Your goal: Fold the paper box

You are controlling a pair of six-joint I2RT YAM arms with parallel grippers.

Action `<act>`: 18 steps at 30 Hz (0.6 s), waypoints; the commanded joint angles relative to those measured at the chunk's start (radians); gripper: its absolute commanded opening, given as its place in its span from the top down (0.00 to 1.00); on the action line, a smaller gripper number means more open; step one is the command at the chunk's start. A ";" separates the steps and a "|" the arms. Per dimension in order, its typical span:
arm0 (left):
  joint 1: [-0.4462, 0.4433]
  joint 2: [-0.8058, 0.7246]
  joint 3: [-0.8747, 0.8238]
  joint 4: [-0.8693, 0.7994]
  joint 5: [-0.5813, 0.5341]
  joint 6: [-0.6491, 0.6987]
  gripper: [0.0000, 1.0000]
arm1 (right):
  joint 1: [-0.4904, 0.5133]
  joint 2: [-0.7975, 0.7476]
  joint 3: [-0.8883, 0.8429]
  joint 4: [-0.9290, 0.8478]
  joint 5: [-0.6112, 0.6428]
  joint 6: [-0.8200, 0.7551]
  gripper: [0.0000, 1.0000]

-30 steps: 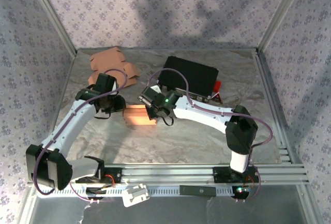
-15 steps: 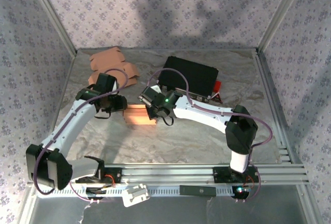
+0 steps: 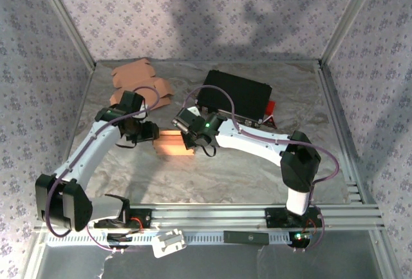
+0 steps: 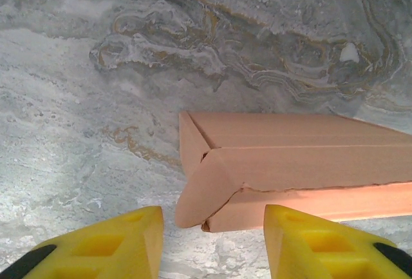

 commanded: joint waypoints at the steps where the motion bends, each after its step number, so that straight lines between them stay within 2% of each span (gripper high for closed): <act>1: 0.004 -0.007 0.004 0.002 -0.010 0.037 0.55 | -0.003 0.022 0.011 0.004 -0.010 -0.015 1.00; 9: 0.001 0.008 0.010 0.008 0.001 0.039 0.69 | -0.003 0.024 0.013 0.004 -0.008 -0.012 1.00; 13: 0.000 -0.002 0.011 0.003 0.006 0.035 0.79 | -0.003 0.026 0.019 0.002 -0.008 -0.012 1.00; 18: -0.006 -0.006 0.019 -0.001 0.015 0.018 0.84 | 0.000 0.033 0.031 -0.005 -0.007 -0.009 1.00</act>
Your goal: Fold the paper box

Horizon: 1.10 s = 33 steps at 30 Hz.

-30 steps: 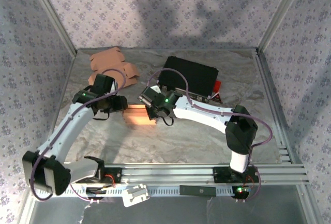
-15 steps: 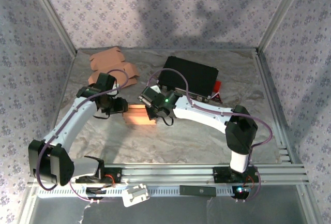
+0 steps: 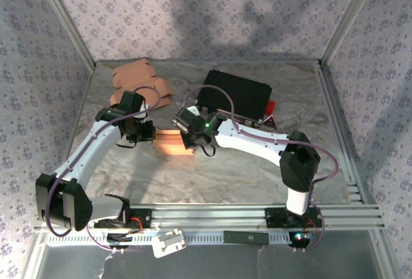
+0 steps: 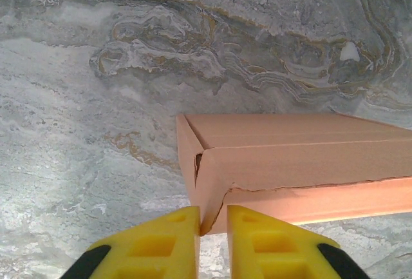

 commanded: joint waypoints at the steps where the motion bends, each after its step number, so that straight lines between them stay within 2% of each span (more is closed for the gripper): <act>1: -0.007 -0.008 0.020 -0.013 0.019 -0.008 0.85 | 0.001 0.029 0.033 -0.022 -0.007 -0.008 1.00; 14: -0.025 -0.010 0.005 -0.026 0.003 -0.034 0.92 | 0.001 0.034 0.046 -0.036 0.001 0.003 1.00; 19: -0.029 -0.016 -0.020 -0.017 -0.011 -0.038 1.00 | 0.004 0.039 0.058 -0.039 -0.012 0.034 1.00; 33: -0.051 -0.060 -0.038 0.000 0.007 -0.083 1.00 | 0.040 0.084 0.110 -0.071 0.016 0.195 1.00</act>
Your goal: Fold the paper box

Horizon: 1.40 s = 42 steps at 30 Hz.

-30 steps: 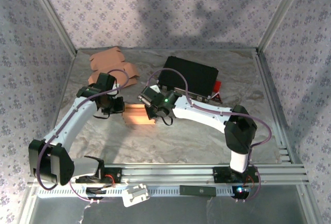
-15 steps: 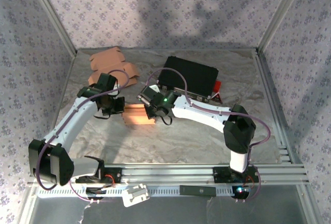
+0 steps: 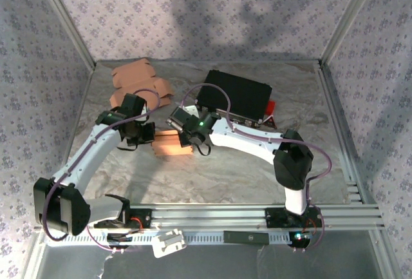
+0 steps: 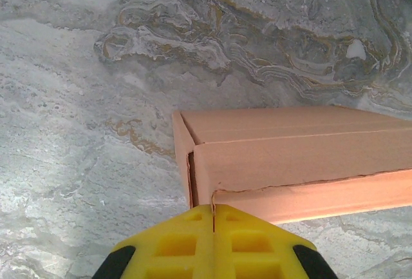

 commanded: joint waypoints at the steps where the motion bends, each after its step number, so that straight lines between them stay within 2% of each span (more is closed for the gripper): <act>1: -0.017 -0.027 -0.010 0.003 0.042 -0.015 1.00 | 0.021 0.026 0.027 -0.015 -0.020 0.070 1.00; 10: -0.020 -0.040 -0.015 0.004 0.043 -0.020 1.00 | 0.015 0.024 0.024 -0.013 -0.027 0.128 1.00; 16: -0.022 -0.049 -0.035 0.018 0.046 -0.020 1.00 | 0.028 0.004 -0.041 0.041 0.004 0.141 1.00; 21: -0.023 -0.049 -0.061 0.026 0.032 -0.019 1.00 | 0.041 -0.012 -0.103 0.112 0.034 0.131 1.00; 29: -0.026 -0.068 -0.076 0.025 0.002 -0.019 1.00 | 0.054 -0.018 -0.126 0.105 0.091 0.109 1.00; 39: -0.037 -0.088 -0.106 0.045 -0.013 -0.045 1.00 | 0.059 -0.027 -0.132 0.097 0.099 0.094 1.00; 42: -0.041 -0.091 -0.116 0.052 -0.019 -0.055 1.00 | 0.062 -0.045 -0.137 0.096 0.099 0.094 0.94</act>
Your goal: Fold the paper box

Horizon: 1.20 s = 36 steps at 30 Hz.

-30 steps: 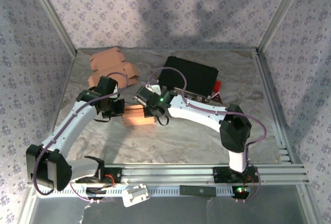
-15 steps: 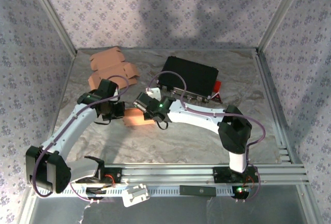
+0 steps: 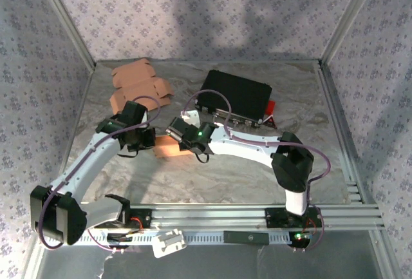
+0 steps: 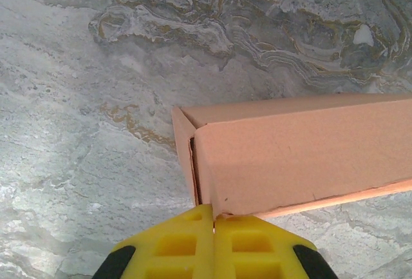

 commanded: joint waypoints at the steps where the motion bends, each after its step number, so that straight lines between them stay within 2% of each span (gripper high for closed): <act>1: -0.012 -0.020 -0.023 0.009 0.000 -0.024 1.00 | 0.016 -0.035 -0.027 -0.027 -0.015 -0.008 0.91; 11: -0.081 -0.030 -0.052 0.053 -0.077 -0.123 1.00 | 0.024 -0.150 -0.091 0.046 -0.134 0.002 0.57; 15: -0.101 -0.030 -0.052 0.068 -0.082 -0.145 1.00 | 0.005 -0.223 -0.148 0.090 -0.179 0.045 0.52; 19: -0.116 -0.030 -0.042 0.071 -0.089 -0.159 1.00 | -0.061 -0.330 -0.268 0.227 -0.255 0.171 0.43; 22: -0.122 -0.028 -0.041 0.072 -0.091 -0.164 1.00 | -0.116 -0.418 -0.433 0.445 -0.329 0.322 0.34; 25: -0.126 -0.025 -0.043 0.074 -0.093 -0.166 1.00 | -0.168 -0.443 -0.519 0.615 -0.414 0.448 0.25; 30: -0.130 -0.021 -0.041 0.079 -0.093 -0.171 1.00 | -0.231 -0.380 -0.533 0.721 -0.545 0.620 0.21; 36: -0.137 -0.024 -0.039 0.083 -0.094 -0.172 1.00 | -0.243 -0.311 -0.562 0.834 -0.571 0.724 0.20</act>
